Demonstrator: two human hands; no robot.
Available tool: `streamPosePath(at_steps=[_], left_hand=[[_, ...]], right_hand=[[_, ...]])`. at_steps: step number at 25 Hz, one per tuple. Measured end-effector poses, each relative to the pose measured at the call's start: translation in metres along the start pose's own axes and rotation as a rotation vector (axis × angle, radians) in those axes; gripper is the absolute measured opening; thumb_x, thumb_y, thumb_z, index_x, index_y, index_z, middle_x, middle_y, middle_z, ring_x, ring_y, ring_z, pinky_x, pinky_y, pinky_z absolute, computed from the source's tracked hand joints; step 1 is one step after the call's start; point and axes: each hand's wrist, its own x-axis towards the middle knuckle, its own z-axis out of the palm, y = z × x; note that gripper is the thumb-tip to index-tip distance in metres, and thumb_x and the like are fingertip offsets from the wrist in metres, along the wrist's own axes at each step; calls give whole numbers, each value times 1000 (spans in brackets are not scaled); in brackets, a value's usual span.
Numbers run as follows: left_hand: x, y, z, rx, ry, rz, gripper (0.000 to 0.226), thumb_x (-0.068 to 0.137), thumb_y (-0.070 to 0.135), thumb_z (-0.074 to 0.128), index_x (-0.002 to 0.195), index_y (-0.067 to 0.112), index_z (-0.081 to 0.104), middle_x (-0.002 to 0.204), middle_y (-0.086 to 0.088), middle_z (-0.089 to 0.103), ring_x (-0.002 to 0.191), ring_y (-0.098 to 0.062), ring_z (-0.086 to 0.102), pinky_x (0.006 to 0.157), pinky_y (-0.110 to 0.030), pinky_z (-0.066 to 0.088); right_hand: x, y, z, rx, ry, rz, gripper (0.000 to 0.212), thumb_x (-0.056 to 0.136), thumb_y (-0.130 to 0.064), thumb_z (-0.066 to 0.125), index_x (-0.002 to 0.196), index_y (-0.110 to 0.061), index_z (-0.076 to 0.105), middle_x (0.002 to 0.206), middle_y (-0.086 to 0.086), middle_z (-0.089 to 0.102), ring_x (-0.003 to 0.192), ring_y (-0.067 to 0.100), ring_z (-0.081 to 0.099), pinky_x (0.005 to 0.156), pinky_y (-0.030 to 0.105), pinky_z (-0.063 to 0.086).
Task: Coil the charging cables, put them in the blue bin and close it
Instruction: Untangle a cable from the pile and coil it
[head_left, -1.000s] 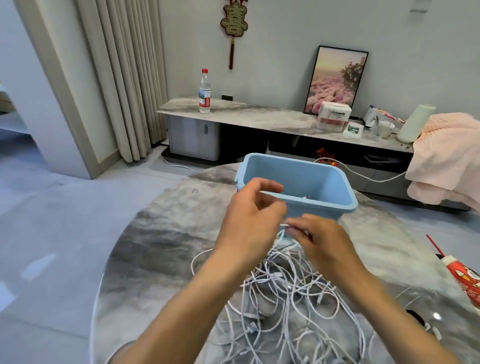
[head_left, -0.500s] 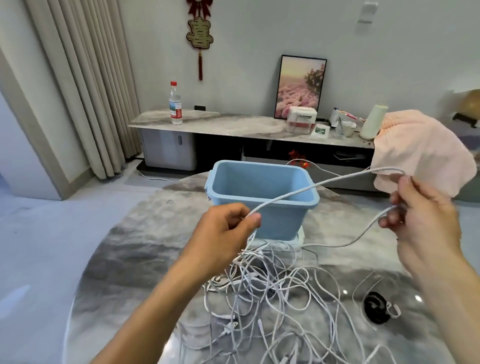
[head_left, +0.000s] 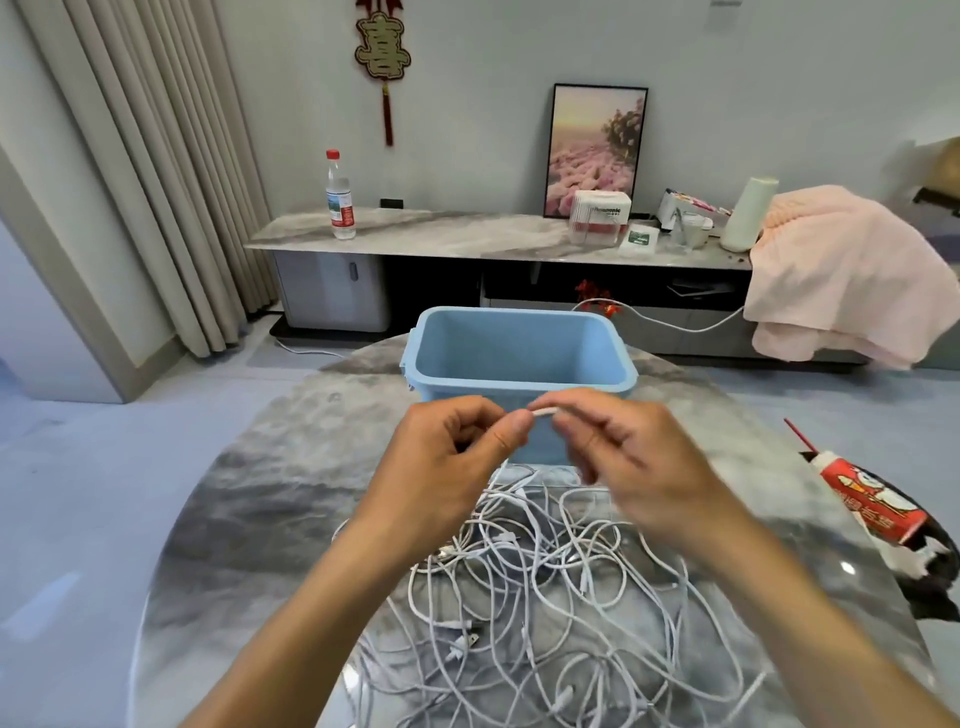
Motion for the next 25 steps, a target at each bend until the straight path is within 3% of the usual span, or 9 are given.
streamPosePath(at_steps=[4, 6, 8, 10, 11, 13, 16, 18, 25], left_hand=[[0, 1, -13, 248, -4, -27, 36, 90, 37, 66, 66, 10, 65, 43, 10, 38, 41, -4, 28, 44, -20, 23], [2, 3, -18, 261, 23, -36, 37, 92, 34, 63, 64, 11, 64, 40, 10, 32, 38, -5, 26, 42, -18, 20], [5, 3, -25, 125, 65, -83, 38, 94, 31, 60, 64, 8, 63, 43, 12, 31, 39, -4, 24, 42, -18, 19], [5, 3, -23, -6, 65, -126, 39, 96, 30, 56, 65, 7, 62, 45, 12, 32, 41, -4, 24, 42, -18, 20], [3, 4, -18, -15, 32, -139, 40, 97, 32, 55, 66, 8, 63, 46, 11, 32, 41, -5, 24, 42, -19, 20], [-3, 5, -5, -32, -63, -159, 44, 98, 38, 52, 66, 12, 64, 47, 10, 30, 42, -5, 23, 43, -20, 20], [-6, 7, 4, -227, -105, -188, 41, 95, 41, 51, 62, 19, 60, 47, 10, 28, 42, -5, 21, 42, -20, 18], [-3, 10, 1, -343, -97, -243, 40, 92, 41, 50, 60, 19, 59, 47, 6, 25, 41, -6, 17, 40, -21, 14], [-6, 20, 6, -514, -359, -362, 44, 98, 39, 49, 60, 17, 50, 48, 4, 23, 42, -8, 14, 41, -18, 14]], right_hand=[[-2, 36, -75, 392, 715, 370, 24, 102, -20, 49, 86, -24, 66, 51, -8, 48, 39, 4, 29, 36, 16, 21], [-19, 63, -102, 541, 935, 589, 26, 103, -22, 44, 88, -23, 65, 57, -6, 47, 36, 5, 27, 33, 15, 19], [-33, 85, -107, 284, 801, 884, 20, 100, -17, 48, 103, -15, 67, 73, 2, 57, 48, 13, 42, 40, 18, 32], [-39, 88, -87, -206, 368, 978, 37, 93, -13, 58, 130, -14, 58, 119, 12, 63, 90, 26, 60, 71, 33, 49], [-37, 81, -72, -354, 205, 846, 54, 89, -14, 62, 141, -20, 48, 140, 8, 52, 115, 27, 55, 90, 39, 47], [-24, 44, -39, -259, 51, 475, 71, 86, -21, 70, 147, -31, 37, 147, -8, 43, 135, 12, 42, 107, 34, 37], [-8, -1, 4, 264, -174, 248, 36, 95, -20, 61, 131, -27, 57, 103, -16, 66, 93, 5, 64, 78, 26, 51], [-3, -6, 7, 354, -122, 222, 16, 98, -20, 54, 100, -20, 70, 65, -5, 59, 55, 9, 53, 49, 21, 42], [2, -12, -23, 450, 156, 161, 17, 85, -28, 62, 85, -16, 74, 51, -1, 46, 49, 11, 36, 45, 13, 28]])
